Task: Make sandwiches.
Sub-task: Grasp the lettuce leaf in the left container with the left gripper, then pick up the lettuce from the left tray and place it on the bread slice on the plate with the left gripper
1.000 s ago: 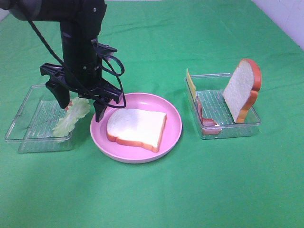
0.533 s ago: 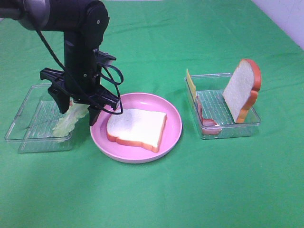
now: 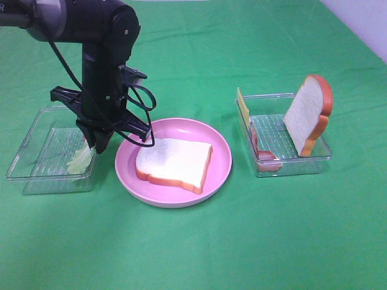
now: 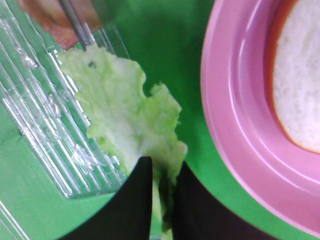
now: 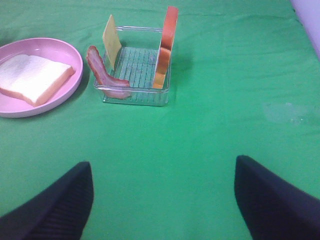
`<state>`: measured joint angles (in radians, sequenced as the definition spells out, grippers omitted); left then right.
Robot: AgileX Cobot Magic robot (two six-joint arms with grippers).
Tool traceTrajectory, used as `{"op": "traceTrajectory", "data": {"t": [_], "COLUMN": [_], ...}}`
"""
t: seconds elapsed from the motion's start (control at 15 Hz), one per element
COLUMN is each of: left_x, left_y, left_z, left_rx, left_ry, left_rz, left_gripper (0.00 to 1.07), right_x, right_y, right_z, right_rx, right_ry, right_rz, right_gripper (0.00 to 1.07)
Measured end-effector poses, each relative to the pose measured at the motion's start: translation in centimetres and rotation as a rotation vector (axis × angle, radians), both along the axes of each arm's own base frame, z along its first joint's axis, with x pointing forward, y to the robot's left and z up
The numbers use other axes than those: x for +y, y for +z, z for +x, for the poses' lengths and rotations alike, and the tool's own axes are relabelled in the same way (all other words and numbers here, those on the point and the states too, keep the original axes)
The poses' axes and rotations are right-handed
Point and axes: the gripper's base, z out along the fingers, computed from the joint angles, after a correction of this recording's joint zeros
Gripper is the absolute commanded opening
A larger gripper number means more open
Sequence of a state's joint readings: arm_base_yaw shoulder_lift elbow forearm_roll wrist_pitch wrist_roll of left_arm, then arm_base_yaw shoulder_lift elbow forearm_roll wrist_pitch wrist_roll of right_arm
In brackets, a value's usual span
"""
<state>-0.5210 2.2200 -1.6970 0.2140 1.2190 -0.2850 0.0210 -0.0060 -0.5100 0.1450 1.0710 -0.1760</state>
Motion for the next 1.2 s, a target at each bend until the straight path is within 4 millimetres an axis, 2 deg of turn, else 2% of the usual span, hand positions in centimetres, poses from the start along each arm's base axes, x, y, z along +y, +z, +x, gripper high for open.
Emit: {"op": "traceTrajectory", "data": {"t": [0.47,0.67,0.87,1.07,1.2], "left_x": [0.0,0.0,-0.3,-0.3,-1.1], "left_y": [0.0,1.1,3.7,8.1,9.2], "left_z": [0.0,-0.1,-0.6,-1.6,-2.1], "left_rx": [-0.002,-0.017,-0.049,-0.111,-0.098], "left_ry": [0.017,0.023,0.043,0.059,0.060], "left_rz": [-0.003,-0.028,-0.104,-0.204,-0.322], "left_gripper": [0.00,0.00,0.00,0.00,0.00], "right_x": [0.0,0.0,0.0,0.0,0.0], "right_y": [0.0,0.0,0.0,0.0,0.0], "right_z": [0.0,0.0,0.0,0.0,0.0], "right_rx": [0.000,0.000,0.000,0.000,0.000], "right_ry": [0.000,0.000,0.000,0.000,0.000], "right_rz": [0.000,0.000,0.000,0.000,0.000], "right_gripper": [0.74,0.74,0.74,0.74,0.74]}}
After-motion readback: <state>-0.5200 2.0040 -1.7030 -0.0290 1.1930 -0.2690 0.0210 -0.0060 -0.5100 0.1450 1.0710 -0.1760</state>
